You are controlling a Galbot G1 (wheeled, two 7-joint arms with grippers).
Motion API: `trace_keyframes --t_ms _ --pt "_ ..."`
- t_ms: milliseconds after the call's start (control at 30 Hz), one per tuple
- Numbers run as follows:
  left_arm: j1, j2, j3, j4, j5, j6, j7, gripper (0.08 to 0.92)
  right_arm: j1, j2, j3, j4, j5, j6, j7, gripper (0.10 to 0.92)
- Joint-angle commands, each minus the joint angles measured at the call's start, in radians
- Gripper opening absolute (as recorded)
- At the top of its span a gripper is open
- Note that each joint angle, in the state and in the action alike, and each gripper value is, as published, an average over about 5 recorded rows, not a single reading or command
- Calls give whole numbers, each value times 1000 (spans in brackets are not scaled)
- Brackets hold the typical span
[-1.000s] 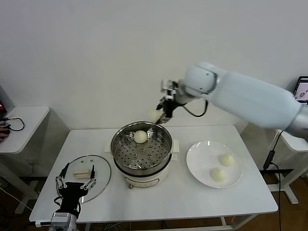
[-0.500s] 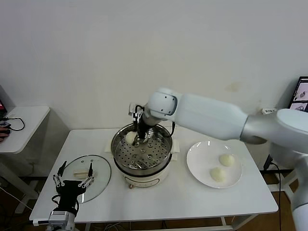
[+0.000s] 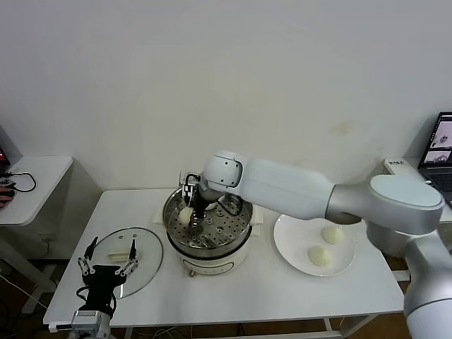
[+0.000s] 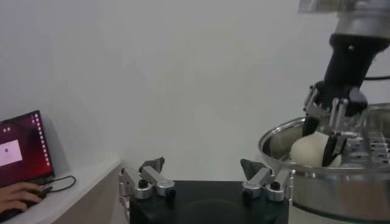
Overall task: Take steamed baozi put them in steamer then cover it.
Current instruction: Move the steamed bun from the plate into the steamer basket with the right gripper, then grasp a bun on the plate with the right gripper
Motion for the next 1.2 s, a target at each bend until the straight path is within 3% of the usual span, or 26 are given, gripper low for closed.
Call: trace_keyframes --t_ms 33,200,567,733,933,1200 --pt "2 -1 0 1 1 -2 0 823 -46 39 14 -71 -29 10 24 577" --pt "3 -3 2 -1 2 -2 0 823 -57 36 23 -69 -30 12 31 599" --pt "4 -7 16 -16 10 1 0 823 113 -130 45 67 -3 30 -109 815" --pt "3 -7 25 -21 10 4 1 823 235 -307 59 163 -35 77 -250 822" --pt "7 -1 34 -26 13 5 1 823 289 -564 59 293 -172 161 -370 823" --pt "14 6 54 -19 25 2 0 823 96 -916 150 437 -400 266 -407 823"
